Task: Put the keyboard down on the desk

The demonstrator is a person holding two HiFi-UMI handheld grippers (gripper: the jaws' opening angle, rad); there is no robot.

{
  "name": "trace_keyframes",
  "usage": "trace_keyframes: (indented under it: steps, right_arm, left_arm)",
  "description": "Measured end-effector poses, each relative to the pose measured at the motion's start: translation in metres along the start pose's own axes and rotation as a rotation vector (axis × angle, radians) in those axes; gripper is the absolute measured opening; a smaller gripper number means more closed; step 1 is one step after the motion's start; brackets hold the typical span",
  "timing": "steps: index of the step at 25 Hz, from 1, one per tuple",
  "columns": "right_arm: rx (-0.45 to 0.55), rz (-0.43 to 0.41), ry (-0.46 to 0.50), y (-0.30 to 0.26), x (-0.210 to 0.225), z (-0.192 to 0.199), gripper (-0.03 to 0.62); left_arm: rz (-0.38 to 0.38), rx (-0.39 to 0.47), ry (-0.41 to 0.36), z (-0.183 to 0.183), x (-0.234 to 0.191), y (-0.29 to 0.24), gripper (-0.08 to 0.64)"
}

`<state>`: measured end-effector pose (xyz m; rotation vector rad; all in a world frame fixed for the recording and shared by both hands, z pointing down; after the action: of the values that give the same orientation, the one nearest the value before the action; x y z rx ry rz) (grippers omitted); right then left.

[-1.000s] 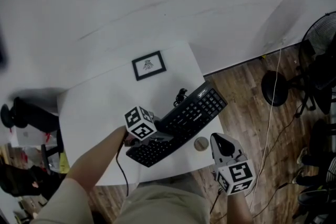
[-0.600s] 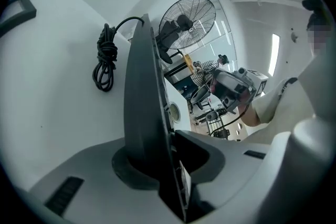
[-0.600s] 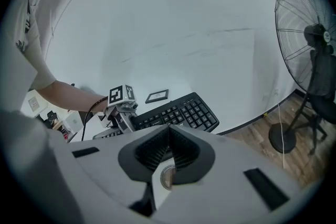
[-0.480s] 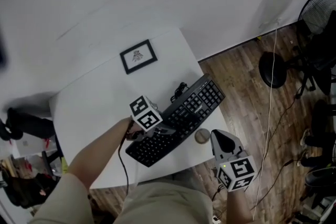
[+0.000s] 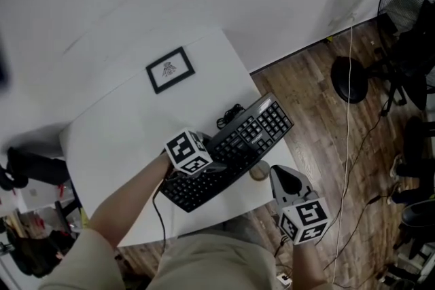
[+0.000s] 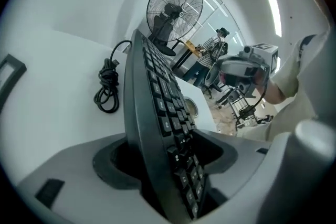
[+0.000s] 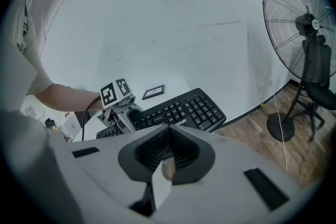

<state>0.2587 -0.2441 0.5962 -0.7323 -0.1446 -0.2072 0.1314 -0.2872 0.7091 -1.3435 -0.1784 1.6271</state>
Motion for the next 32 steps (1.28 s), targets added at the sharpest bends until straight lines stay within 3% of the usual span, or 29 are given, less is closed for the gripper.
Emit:
trace_keyframes:
  steps: [9, 18, 27, 32]
  right_arm:
    - [-0.031, -0.03, -0.012, 0.0, -0.005, 0.009, 0.026]
    - [-0.034, -0.057, -0.01, -0.001, -0.013, 0.01, 0.026]
    - [0.011, -0.058, 0.031, 0.014, -0.019, -0.018, 0.026]
    - [0.052, -0.052, 0.082, 0.034, -0.033, -0.044, 0.026]
  left_arm:
    - [-0.201, 0.093, -0.061, 0.0, -0.008, 0.005, 0.377]
    - [-0.396, 0.071, -0.198, -0.01, -0.008, 0.014, 0.399]
    - [-0.437, 0.189, -0.16, -0.02, 0.013, 0.054, 0.399]
    - [-0.478, 0.273, -0.201, -0.033, 0.049, 0.092, 0.397]
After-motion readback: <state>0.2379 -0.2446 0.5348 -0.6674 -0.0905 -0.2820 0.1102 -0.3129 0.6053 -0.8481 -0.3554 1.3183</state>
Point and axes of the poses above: the fingertips, and each gripper's own axes: y backward along the fingers, x to its right, z out of its underside, the point moved 1 cm from there along y, backward along the fingers, and after that the axes turned 10 degrees about z, right-handed, at the moved point
